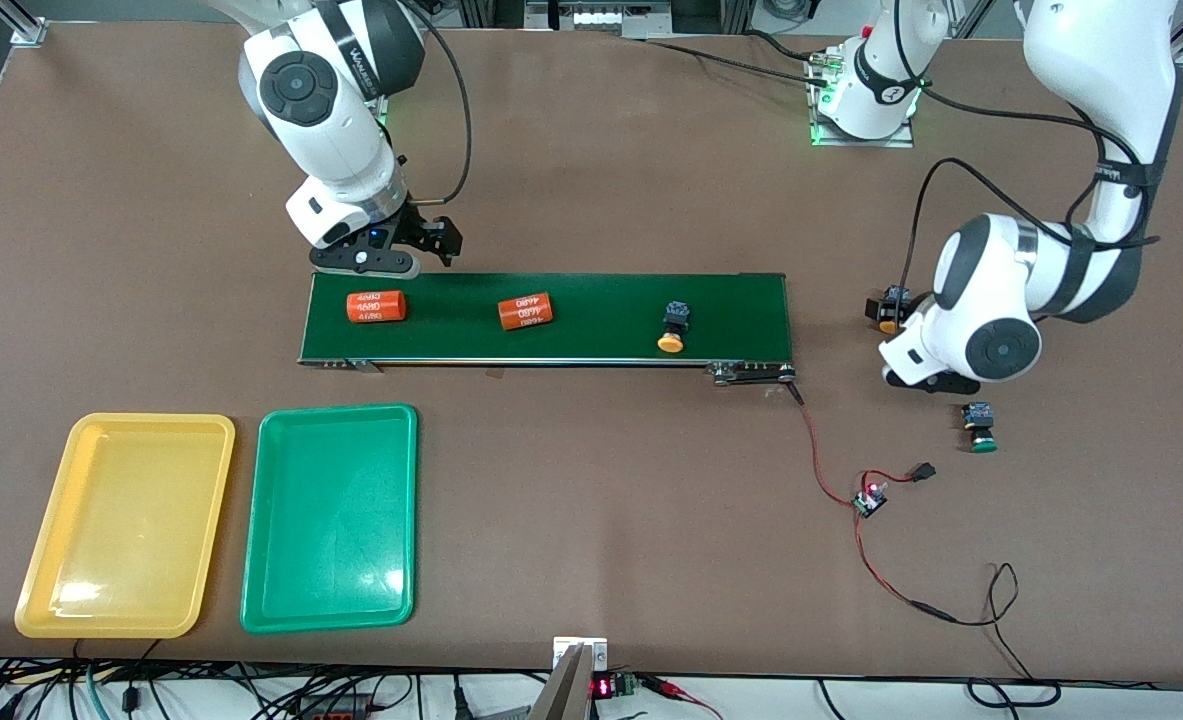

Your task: Sort buttons by color to trays

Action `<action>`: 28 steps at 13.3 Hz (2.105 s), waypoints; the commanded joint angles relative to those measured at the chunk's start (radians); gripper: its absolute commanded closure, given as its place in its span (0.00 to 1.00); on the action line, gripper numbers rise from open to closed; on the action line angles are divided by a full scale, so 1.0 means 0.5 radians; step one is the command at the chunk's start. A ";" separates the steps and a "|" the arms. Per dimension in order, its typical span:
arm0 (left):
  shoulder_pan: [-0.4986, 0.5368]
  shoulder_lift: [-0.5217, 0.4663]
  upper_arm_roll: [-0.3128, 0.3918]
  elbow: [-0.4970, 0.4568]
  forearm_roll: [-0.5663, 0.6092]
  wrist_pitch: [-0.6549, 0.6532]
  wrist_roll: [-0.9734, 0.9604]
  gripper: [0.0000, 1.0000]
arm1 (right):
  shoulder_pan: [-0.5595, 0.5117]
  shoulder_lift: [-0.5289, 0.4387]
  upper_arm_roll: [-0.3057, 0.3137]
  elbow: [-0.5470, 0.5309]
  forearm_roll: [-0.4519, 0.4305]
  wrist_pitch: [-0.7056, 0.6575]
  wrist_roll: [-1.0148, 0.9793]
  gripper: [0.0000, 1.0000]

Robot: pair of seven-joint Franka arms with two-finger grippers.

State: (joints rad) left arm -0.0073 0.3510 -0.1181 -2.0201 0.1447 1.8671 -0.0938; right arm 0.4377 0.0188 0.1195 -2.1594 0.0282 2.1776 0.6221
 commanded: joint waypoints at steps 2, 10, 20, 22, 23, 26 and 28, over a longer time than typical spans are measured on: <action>-0.022 -0.263 0.092 -0.546 0.030 0.554 0.071 0.00 | 0.039 0.021 -0.006 0.011 -0.056 0.010 0.050 0.00; -0.022 -0.116 0.184 -0.819 0.033 1.223 0.215 0.07 | 0.042 0.045 -0.003 0.018 -0.115 0.038 0.170 0.00; -0.096 -0.235 0.200 -0.734 0.030 1.123 0.212 0.89 | 0.042 0.131 0.034 0.018 -0.087 0.167 0.136 0.00; -0.227 -0.266 0.126 -0.584 0.030 0.994 0.206 0.85 | 0.063 0.174 0.065 0.033 -0.081 0.200 0.149 0.00; -0.264 -0.269 0.080 -0.471 0.021 0.866 0.185 0.86 | 0.075 0.192 0.065 0.039 -0.078 0.231 0.161 0.00; -0.283 -0.221 -0.134 -0.081 -0.117 0.396 -0.044 0.87 | 0.082 0.208 0.065 0.064 -0.075 0.241 0.170 0.00; -0.289 -0.163 -0.275 -0.022 -0.334 0.410 -0.345 0.87 | 0.079 0.202 0.065 0.064 -0.075 0.228 0.170 0.00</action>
State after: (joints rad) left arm -0.1511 0.2252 -0.2099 -2.0774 0.0504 2.0917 -0.1644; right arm 0.4764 0.1148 0.1501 -2.1461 -0.0080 2.2986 0.6888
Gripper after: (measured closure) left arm 0.586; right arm 0.000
